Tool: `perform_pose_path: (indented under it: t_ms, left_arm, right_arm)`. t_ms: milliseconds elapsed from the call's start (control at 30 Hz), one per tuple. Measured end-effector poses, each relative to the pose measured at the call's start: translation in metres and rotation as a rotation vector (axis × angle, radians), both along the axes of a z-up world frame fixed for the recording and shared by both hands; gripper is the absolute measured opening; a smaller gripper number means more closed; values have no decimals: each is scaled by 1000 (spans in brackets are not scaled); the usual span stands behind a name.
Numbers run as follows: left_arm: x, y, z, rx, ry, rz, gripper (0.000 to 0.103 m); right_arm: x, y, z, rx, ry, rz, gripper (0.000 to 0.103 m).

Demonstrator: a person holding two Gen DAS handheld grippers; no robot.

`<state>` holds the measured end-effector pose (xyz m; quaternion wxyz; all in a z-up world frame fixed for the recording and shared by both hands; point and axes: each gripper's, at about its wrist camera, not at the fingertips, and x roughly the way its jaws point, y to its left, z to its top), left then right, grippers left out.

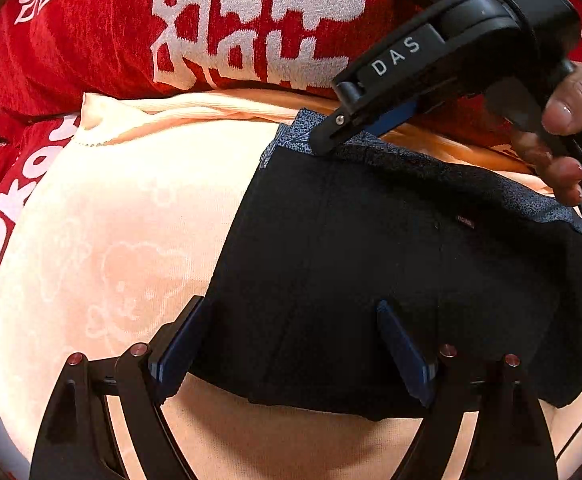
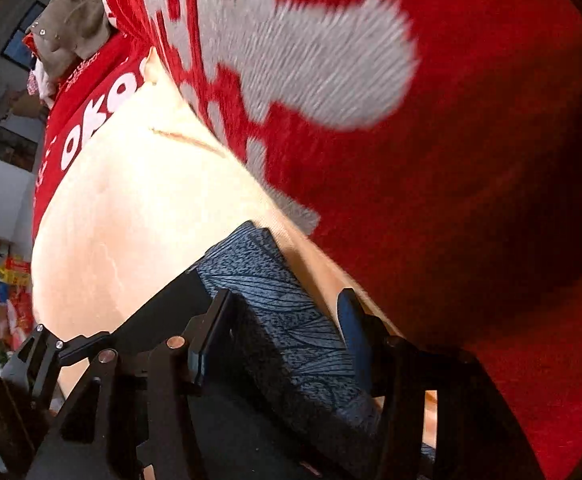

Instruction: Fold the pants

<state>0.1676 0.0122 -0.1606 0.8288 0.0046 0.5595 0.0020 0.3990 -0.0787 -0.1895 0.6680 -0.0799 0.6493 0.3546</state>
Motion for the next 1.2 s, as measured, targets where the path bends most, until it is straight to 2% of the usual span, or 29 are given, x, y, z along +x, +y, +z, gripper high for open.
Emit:
perform_pose_path:
  t_ms: [33, 67, 100, 133, 200, 333, 400, 500, 567, 600, 667, 733, 833, 900, 967, 1100, 1133, 1167, 1200]
  left_arm:
    - [0, -1, 1, 0, -3, -3, 86]
    - [-1, 0, 1, -3, -3, -4, 86]
    - [0, 0, 2, -4, -2, -5, 86]
    - [-1, -1, 4, -7, 3, -3, 86]
    - [-4, 2, 7, -19, 14, 18, 86]
    - [-8, 7, 15, -34, 18, 39, 86]
    - [-11, 6, 14, -11, 19, 23, 86]
    - [-12, 4, 16, 15, 6, -1, 86]
    - [-11, 3, 21, 27, 13, -7, 86]
    - [-10, 3, 26, 29, 16, -4, 86]
    - [-5, 4, 40, 14, 0, 2, 86]
    - [4, 2, 52, 15, -24, -9, 86]
    - [29, -9, 59, 22, -36, -50, 86]
    - [50, -21, 54, 30, -29, -78, 86]
    - [70, -33, 39, 43, -20, -90, 86]
    - [99, -44, -1, 144, 22, -62, 86]
    - [102, -40, -4, 124, 16, -40, 88]
    - [104, -36, -5, 124, 2, -16, 92]
    - [107, -34, -7, 138, 5, -1, 92]
  right_arm:
    - [1, 2, -1, 11, 25, 0, 51]
    - [2, 2, -1, 27, 57, -1, 26]
    - [1, 3, 2, 28, 53, -5, 18]
    - [-2, 4, 10, 0, -1, -5, 8]
    - [-10, 7, 29, 30, -39, 16, 8]
    - [-13, 8, 53, 93, -26, 14, 7]
    - [-9, 16, 48, 74, -21, 23, 7]
    - [-8, 21, 15, -13, -21, 21, 8]
    - [-5, 18, 2, -1, -19, -61, 17]
    - [-3, 13, 4, 13, -19, -106, 18]
    - [-1, 2, 16, 35, -21, -182, 32]
    - [-5, -17, 39, 43, -69, -228, 32]
    - [-20, -65, 74, -13, -162, -328, 32]
    - [-37, -109, 85, -2, -130, -441, 32]
    - [-57, -145, 78, 17, -44, -508, 31]
    - [-81, -170, 39, -98, -5, -541, 31]
    - [-82, -178, 29, -116, 7, -565, 31]
    - [-84, -191, 12, -158, 25, -618, 31]
    - [-83, -203, 4, -158, 34, -654, 27]
